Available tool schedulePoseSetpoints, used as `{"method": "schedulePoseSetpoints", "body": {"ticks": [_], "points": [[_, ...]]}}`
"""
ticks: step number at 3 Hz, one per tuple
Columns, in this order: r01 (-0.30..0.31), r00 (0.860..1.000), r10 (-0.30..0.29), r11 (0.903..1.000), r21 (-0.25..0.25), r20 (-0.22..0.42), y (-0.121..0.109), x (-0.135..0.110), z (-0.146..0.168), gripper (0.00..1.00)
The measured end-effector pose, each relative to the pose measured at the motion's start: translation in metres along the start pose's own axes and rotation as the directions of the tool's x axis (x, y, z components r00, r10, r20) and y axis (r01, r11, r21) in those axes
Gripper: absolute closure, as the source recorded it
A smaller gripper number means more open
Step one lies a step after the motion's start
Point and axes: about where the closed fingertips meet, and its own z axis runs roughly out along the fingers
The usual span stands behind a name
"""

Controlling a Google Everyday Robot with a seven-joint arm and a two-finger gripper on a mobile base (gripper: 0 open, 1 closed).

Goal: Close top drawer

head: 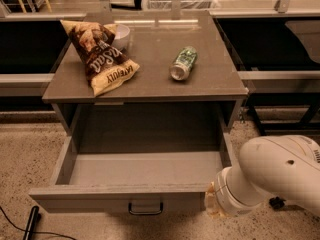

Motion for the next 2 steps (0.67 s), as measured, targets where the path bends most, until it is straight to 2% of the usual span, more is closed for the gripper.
{"method": "schedulePoseSetpoints", "body": {"ticks": [1, 2], "points": [[0.000, 1.000, 0.000, 1.0000, 0.000, 0.000, 0.0000, 0.0000, 0.0000, 0.11], [0.000, 1.000, 0.000, 1.0000, 0.000, 0.000, 0.0000, 0.0000, 0.0000, 0.00]]}}
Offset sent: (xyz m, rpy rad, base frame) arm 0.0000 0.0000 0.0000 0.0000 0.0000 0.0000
